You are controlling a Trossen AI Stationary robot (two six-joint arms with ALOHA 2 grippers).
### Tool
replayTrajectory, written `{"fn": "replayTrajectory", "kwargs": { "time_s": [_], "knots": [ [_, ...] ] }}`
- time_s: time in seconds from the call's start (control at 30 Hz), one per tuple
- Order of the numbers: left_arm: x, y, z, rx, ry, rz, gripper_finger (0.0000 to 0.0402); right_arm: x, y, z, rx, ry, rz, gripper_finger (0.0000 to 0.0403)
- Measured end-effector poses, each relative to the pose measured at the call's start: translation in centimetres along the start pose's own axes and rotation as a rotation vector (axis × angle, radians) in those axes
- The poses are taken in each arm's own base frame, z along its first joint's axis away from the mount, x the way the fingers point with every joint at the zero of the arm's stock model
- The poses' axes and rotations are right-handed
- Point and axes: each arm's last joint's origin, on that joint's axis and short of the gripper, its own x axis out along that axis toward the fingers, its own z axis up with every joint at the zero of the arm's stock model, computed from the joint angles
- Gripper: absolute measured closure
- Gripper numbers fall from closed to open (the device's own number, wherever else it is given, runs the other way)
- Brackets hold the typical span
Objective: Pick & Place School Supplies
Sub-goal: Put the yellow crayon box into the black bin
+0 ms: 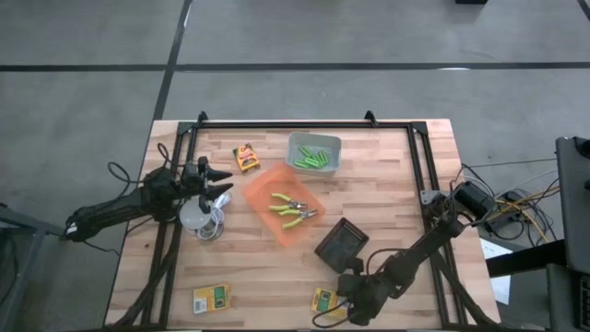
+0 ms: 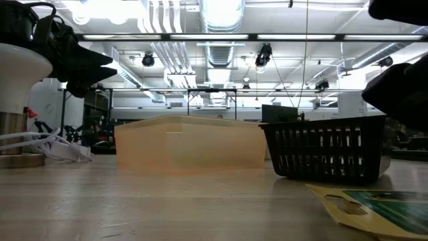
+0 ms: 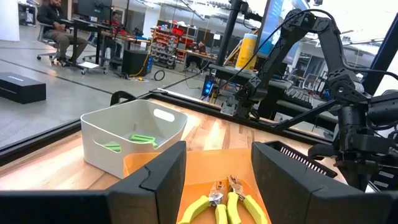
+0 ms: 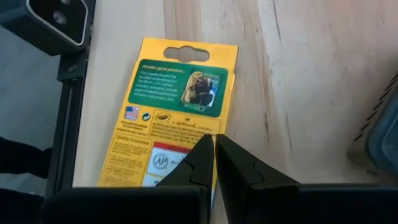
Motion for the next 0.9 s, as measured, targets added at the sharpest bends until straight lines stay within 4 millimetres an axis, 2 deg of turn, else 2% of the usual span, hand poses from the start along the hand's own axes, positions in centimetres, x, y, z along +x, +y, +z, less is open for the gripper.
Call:
{"fn": "replayTrajectory", "kwargs": {
  "time_s": [0.4,0.9],
  "knots": [
    [0.0,0.0,0.0,0.000,-0.001,0.000,0.0213,-0.2,1.0,-0.2,0.010,0.043,0.117,0.0385],
    [0.0,0.0,0.0,0.000,-0.001,0.000,0.0213,-0.1,0.7,-0.4,-0.002,0.046,0.109,0.0385]
  ]
}}
